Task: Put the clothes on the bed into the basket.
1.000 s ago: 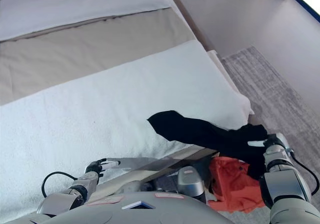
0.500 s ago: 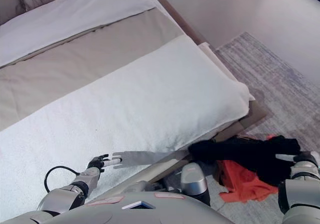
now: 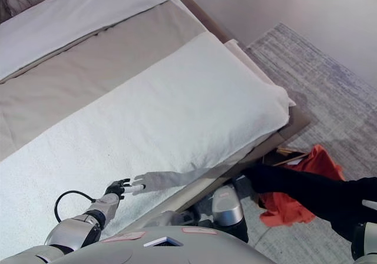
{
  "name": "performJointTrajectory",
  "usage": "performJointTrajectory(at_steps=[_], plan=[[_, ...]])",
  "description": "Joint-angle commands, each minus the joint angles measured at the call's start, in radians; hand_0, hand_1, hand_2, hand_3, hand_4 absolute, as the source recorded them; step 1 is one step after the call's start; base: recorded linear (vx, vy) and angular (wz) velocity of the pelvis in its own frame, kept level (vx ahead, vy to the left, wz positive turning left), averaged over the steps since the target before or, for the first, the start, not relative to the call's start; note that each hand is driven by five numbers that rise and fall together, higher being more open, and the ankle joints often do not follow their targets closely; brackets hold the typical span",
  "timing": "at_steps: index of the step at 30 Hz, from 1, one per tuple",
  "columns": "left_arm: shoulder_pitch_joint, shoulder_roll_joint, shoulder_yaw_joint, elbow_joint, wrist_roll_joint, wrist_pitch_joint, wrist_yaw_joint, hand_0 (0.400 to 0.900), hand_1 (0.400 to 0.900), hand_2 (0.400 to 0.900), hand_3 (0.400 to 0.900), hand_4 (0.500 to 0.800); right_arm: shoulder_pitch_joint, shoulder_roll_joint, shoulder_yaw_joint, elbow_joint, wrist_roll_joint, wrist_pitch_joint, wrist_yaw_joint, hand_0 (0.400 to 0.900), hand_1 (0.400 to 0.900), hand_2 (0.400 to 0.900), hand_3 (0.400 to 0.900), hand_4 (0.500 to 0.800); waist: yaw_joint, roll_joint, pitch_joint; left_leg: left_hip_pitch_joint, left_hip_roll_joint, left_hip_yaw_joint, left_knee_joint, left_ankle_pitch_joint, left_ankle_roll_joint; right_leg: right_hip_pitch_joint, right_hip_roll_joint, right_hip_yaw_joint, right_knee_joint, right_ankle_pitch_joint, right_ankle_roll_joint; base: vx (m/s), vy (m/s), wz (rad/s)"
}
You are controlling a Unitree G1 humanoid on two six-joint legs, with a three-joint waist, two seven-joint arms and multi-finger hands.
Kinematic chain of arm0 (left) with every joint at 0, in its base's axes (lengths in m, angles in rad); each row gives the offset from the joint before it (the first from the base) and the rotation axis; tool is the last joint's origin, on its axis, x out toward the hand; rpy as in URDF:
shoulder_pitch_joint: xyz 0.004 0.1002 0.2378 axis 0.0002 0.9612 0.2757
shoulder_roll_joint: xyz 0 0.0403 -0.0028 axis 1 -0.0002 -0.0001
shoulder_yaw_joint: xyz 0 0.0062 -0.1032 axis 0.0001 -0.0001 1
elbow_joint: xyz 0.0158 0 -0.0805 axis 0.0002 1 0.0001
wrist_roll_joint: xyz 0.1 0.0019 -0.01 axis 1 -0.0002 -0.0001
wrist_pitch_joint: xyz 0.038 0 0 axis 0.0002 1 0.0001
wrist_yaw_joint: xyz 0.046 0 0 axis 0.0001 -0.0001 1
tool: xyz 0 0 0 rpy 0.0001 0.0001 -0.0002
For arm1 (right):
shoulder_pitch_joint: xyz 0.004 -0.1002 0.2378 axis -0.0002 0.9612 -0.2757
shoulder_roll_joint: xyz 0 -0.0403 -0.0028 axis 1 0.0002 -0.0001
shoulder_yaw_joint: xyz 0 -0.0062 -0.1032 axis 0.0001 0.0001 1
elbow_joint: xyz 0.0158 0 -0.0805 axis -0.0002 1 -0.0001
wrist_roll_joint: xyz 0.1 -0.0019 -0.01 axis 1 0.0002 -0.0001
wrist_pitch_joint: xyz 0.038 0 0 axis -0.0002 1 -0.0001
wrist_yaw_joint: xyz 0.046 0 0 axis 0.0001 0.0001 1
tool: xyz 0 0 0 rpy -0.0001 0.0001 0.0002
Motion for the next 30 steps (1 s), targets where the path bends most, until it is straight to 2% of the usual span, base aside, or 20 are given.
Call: performJointTrajectory(at_steps=[1,9,10,11,12,13,19,26,30], plan=[[-0.018,0.049,-0.011,0.050,0.024,-0.012,0.015,0.900,0.900,0.900,0.900,0.800,0.020,-0.115,0.031,0.018,0.034,-0.019,-0.045,0.400,0.400,0.400,0.400,0.500,0.011,-0.041,-0.047,0.014,-0.061,-0.054,0.068,-0.103,0.024,-0.093,-0.002,-0.015,0.041,0.119,0.046,0.00,0.000,0.00],[-0.019,0.051,-0.020,0.041,0.011,-0.019,0.008,0.900,0.900,0.900,0.900,0.800,-0.072,-0.080,0.116,-0.018,0.063,-0.028,-0.039,0.400,0.400,0.400,0.400,0.500,0.013,0.001,-0.037,0.000,-0.072,-0.060,0.085,-0.109,0.024,-0.098,-0.013,-0.012,0.038,0.120,0.043,0.00,0.001,0.00],[-0.021,0.054,-0.020,0.043,0.011,-0.020,0.011,0.900,0.900,0.900,0.900,0.800,-0.093,-0.073,0.136,-0.035,0.063,-0.033,-0.041,0.453,0.453,0.453,0.453,0.532,0.015,0.012,-0.035,-0.003,-0.074,-0.060,0.088,-0.109,0.024,-0.099,-0.015,-0.011,0.037,0.120,0.042,0.00,0.000,0.00],[-0.021,0.055,-0.021,0.042,0.010,-0.021,0.011,0.900,0.900,0.900,0.900,0.800,-0.104,-0.066,0.152,-0.040,0.060,-0.033,-0.037,0.455,0.455,0.455,0.455,0.533,0.017,0.017,-0.034,-0.006,-0.075,-0.062,0.088,-0.108,0.023,-0.100,-0.016,-0.013,0.037,0.120,0.041,-0.01,0.016,0.04],[-0.021,0.056,-0.020,0.041,0.010,-0.021,0.011,0.900,0.900,0.900,0.900,0.800,-0.118,-0.065,0.169,-0.043,0.055,-0.032,-0.036,0.578,0.578,0.578,0.578,0.607,0.016,0.021,-0.033,-0.008,-0.076,-0.065,0.090,-0.107,0.023,-0.101,-0.018,-0.014,0.037,0.120,0.041,-0.01,-0.004,0.04],[-0.021,0.056,-0.019,0.042,0.009,-0.021,0.012,0.900,0.900,0.900,0.900,0.800,-0.127,-0.063,0.183,-0.049,0.045,-0.032,-0.036,0.900,0.900,0.900,0.900,0.800,0.017,0.023,-0.034,-0.009,-0.076,-0.066,0.090,-0.107,0.023,-0.100,-0.018,-0.015,0.036,0.120,0.040,0.00,-0.004,0.04],[-0.021,0.047,-0.016,0.043,0.000,-0.024,0.015,0.900,0.900,0.900,0.900,0.800,-0.186,-0.057,0.239,-0.083,0.020,-0.035,-0.042,0.900,0.900,0.900,0.900,0.800,0.024,0.037,-0.033,-0.017,-0.077,-0.070,0.094,-0.105,0.020,-0.103,-0.018,-0.017,0.033,0.120,0.034,0.00,0.000,0.00],[-0.021,0.031,-0.029,0.049,-0.006,-0.025,0.014,0.900,0.900,0.900,0.900,0.800,-0.226,-0.033,0.274,-0.035,0.023,-0.027,-0.025,0.900,0.900,0.900,0.900,0.800,0.036,0.054,-0.034,-0.026,-0.077,-0.080,0.092,-0.097,0.015,-0.103,-0.025,-0.025,0.027,0.120,0.029,-0.01,-0.007,0.04],[-0.029,0.040,-0.031,0.051,-0.003,-0.022,0.015,0.900,0.900,0.900,0.900,0.800,-0.241,-0.017,0.289,0.009,0.025,-0.019,-0.012,0.900,0.900,0.900,0.900,0.800,0.045,0.059,-0.038,-0.030,-0.073,-0.088,0.093,-0.095,0.014,-0.099,-0.026,-0.033,0.022,0.118,0.025,-0.02,-0.023,0.06]])
